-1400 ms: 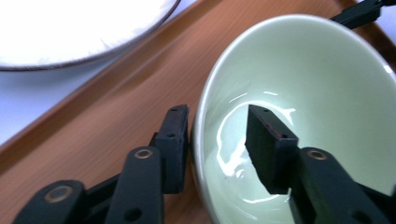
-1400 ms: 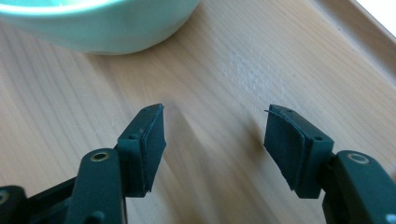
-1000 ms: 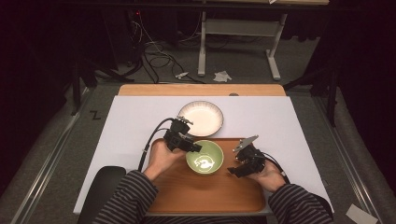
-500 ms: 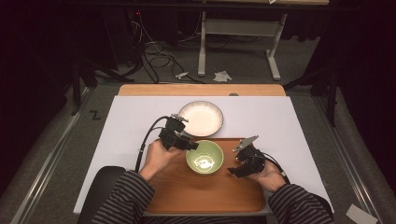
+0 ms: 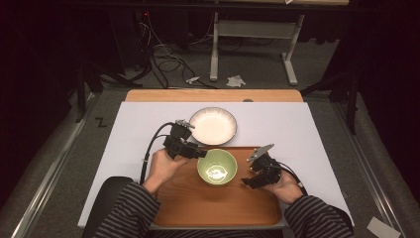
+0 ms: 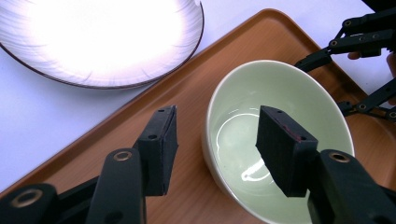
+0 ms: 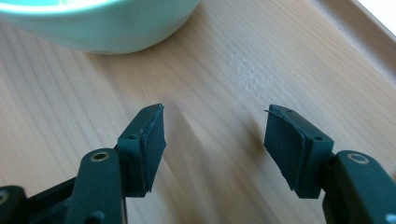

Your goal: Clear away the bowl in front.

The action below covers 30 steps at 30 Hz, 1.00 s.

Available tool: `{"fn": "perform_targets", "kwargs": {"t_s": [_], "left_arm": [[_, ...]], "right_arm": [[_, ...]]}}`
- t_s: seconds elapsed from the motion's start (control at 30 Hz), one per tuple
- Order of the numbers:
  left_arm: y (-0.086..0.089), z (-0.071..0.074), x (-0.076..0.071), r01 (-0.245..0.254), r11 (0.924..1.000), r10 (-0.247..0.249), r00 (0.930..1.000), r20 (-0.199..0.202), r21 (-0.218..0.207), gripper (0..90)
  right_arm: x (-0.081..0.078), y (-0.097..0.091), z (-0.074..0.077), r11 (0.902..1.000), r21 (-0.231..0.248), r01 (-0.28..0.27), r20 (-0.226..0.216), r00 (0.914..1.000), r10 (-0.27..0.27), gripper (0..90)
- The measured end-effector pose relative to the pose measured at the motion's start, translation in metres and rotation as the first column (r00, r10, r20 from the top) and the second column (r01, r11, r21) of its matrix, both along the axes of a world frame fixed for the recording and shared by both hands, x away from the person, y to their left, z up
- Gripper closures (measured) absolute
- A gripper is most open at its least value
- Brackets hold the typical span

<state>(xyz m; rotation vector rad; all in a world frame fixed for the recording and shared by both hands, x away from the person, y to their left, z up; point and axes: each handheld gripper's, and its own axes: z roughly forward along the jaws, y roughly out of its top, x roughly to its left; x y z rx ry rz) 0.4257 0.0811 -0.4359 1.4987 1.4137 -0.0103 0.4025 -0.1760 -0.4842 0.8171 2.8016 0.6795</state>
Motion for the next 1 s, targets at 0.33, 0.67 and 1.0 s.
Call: {"fn": "perform_targets", "kwargs": {"t_s": [0.33, 0.67, 1.0], "left_arm": [[0.012, 0.003, -0.003, -0.029, 0.9995, 0.029, 0.9996, 0.006, -0.014, 47.8], [0.022, 0.002, -0.005, -0.05, 0.9985, 0.05, 0.9987, 0.004, -0.023, 47.8], [0.031, -0.003, -0.007, -0.07, 0.9974, 0.07, 0.9975, -0.008, -0.015, 47.6]], "right_arm": [[0.0, 0.0, 0.0, 1.0, -0.002, 0.001, -0.002, 1.0, -0.001, 40.0], [0.0, 0.0, 0.0, 1.0, -0.003, 0.0, -0.003, 1.0, 0.0, 40.1], [0.0, 0.0, 0.0, 1.0, -0.005, 0.002, -0.001, 1.0, -0.002, 40.1]]}}
